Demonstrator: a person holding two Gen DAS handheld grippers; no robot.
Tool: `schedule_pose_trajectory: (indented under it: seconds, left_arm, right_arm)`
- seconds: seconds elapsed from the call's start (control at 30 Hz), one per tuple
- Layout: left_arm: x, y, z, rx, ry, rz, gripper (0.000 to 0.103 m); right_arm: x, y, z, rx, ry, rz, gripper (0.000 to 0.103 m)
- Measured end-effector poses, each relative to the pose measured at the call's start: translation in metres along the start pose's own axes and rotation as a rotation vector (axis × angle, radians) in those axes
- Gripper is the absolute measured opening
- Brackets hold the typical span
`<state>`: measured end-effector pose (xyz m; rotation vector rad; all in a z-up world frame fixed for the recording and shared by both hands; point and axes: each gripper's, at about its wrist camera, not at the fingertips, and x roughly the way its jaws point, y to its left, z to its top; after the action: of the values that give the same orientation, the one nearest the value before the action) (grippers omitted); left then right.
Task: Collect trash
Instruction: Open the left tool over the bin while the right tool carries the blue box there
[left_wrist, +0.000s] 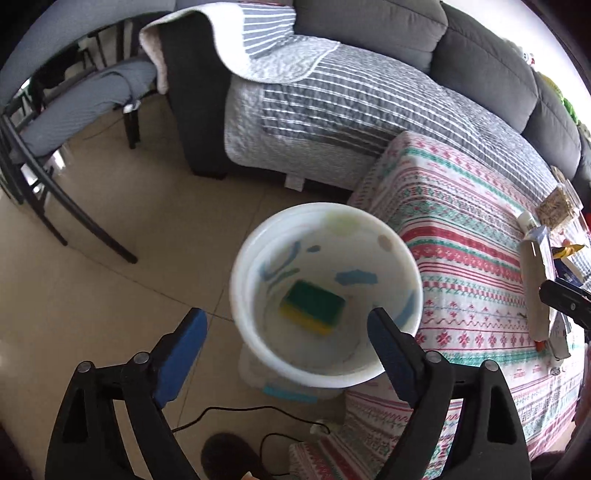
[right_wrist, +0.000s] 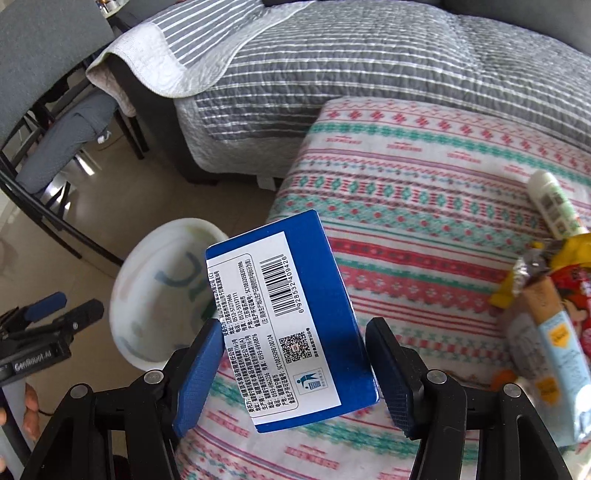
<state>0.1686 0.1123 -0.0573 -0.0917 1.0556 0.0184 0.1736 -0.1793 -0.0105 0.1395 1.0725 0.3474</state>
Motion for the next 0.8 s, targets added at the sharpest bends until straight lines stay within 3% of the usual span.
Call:
schedule_pose_trajectory:
  seconds: [0.2, 0.57, 0.8]
  left_arm:
    - [-0.006, 0.032, -0.015, -0.03, 0.044, 0.007, 0.091]
    - [-0.024, 0.079, -0.028, -0.045, 0.03, 0.033, 0.091]
    - [-0.018, 0.088, -0.029, -0.066, 0.045, 0.049, 0.091]
  right_arm:
    - [0.029, 0.026, 0.008, -0.021, 0.018, 0.036, 0.068]
    - [0.082, 0.082, 0.013, -0.08, 0.037, 0.102, 0.068]
    - [0.096, 0.102, 0.01, -0.11, 0.021, 0.107, 0.07]
